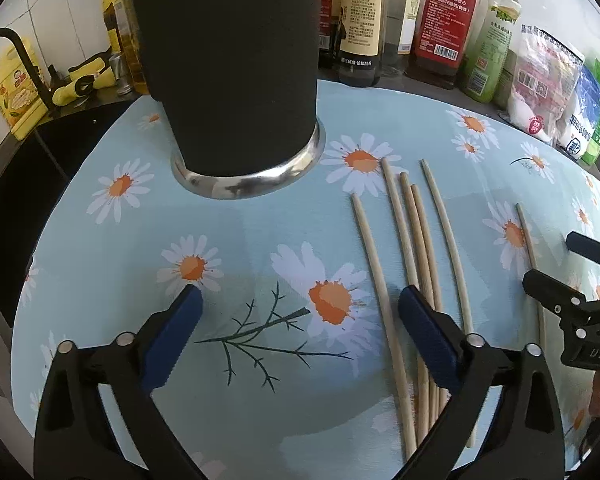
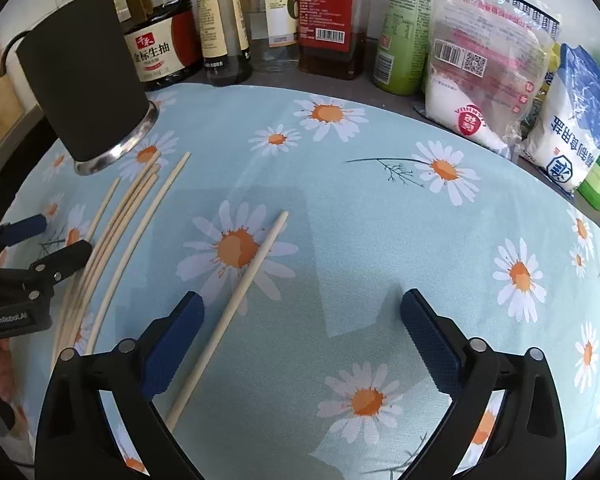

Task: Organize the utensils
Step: 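Move both open tools back down toward the remaining chopsticks, then lower both tools and close each on a wooden chopstick, then lift both held chopsticks up over the black utensil holder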

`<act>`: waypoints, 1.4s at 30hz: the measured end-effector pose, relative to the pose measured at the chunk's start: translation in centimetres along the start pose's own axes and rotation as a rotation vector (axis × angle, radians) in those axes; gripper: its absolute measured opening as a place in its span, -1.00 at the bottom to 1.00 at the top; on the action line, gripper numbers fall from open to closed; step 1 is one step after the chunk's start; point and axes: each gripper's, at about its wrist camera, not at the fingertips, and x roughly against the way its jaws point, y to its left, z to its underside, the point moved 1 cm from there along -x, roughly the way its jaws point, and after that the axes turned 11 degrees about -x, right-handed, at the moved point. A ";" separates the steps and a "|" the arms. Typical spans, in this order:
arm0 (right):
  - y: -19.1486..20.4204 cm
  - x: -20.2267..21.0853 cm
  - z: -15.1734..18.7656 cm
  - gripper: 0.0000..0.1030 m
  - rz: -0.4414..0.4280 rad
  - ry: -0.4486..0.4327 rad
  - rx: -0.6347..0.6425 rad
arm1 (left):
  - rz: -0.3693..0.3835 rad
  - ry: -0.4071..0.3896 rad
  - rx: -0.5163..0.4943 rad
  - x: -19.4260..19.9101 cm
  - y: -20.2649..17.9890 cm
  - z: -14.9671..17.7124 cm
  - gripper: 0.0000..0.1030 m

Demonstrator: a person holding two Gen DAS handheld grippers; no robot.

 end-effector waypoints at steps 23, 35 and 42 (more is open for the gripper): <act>-3.4 2.1 -1.0 -0.91 -0.246 0.072 -0.009 | 0.101 0.047 0.132 2.5 1.6 2.1 -0.90; -1.3 4.0 -4.1 -0.91 -0.309 0.005 0.026 | -0.040 0.050 0.125 5.5 5.6 2.1 -0.90; 0.6 6.3 -5.4 -0.91 -0.408 -0.078 0.028 | -0.080 0.014 0.132 7.4 7.8 0.3 -0.90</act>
